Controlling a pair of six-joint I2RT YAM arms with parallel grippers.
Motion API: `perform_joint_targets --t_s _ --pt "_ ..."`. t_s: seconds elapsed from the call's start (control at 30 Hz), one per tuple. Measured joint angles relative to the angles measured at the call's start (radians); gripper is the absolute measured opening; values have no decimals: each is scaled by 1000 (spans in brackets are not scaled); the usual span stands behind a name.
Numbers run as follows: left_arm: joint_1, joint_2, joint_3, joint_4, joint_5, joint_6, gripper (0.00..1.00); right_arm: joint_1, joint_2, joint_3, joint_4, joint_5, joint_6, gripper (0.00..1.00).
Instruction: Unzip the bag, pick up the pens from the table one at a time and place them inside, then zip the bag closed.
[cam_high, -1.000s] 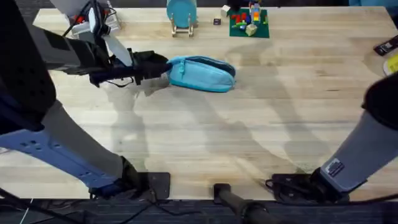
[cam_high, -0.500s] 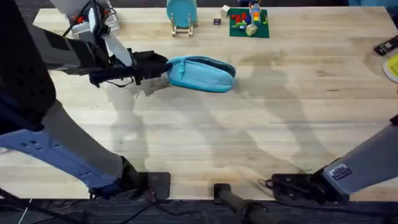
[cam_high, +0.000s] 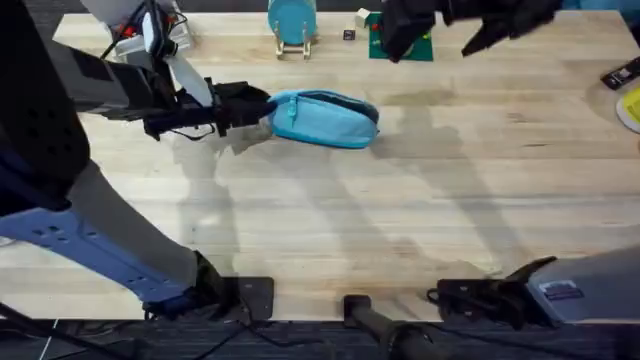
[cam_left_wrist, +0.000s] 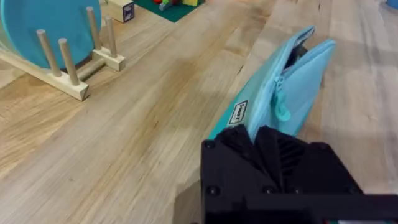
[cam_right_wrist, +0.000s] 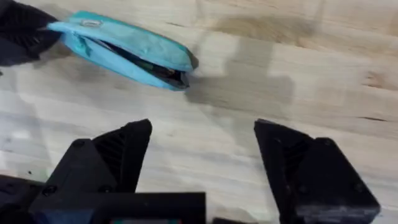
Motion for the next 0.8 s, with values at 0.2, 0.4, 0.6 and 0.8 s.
perform_joint_targets --t_s 0.2,0.4,0.6,0.8 --pt "0 0 0 0 -2 0 42 -2 -213 -301 197 -60 35 996" --pt "0 0 0 0 -3 0 42 3 -314 -488 312 -102 67 997" --pt "0 0 0 0 -4 0 42 52 -325 -545 333 -113 78 998" --pt "0 0 0 0 -4 -4 42 143 -325 -547 350 -115 96 998"
